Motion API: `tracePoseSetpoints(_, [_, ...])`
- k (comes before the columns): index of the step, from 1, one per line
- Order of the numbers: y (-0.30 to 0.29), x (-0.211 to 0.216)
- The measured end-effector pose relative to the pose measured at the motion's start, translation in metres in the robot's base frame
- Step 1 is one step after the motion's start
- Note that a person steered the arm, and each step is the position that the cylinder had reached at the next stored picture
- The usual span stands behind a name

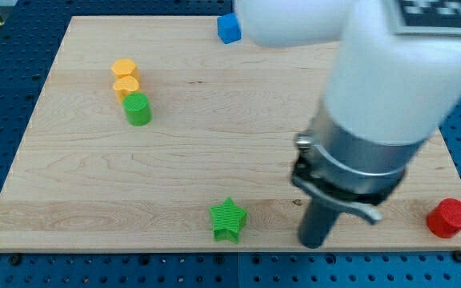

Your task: Slide the green star towards the center of the board

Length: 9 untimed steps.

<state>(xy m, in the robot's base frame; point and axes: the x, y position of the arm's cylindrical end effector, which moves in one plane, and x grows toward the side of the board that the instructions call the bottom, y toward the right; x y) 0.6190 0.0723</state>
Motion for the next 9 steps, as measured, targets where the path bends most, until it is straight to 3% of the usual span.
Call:
tracePoseSetpoints(3, [-0.149,-0.001])
tracePoseSetpoints(5, [-0.153,-0.034])
tracePoseSetpoints(6, [-0.152,0.000])
tracePoseSetpoints(9, [-0.135,-0.095])
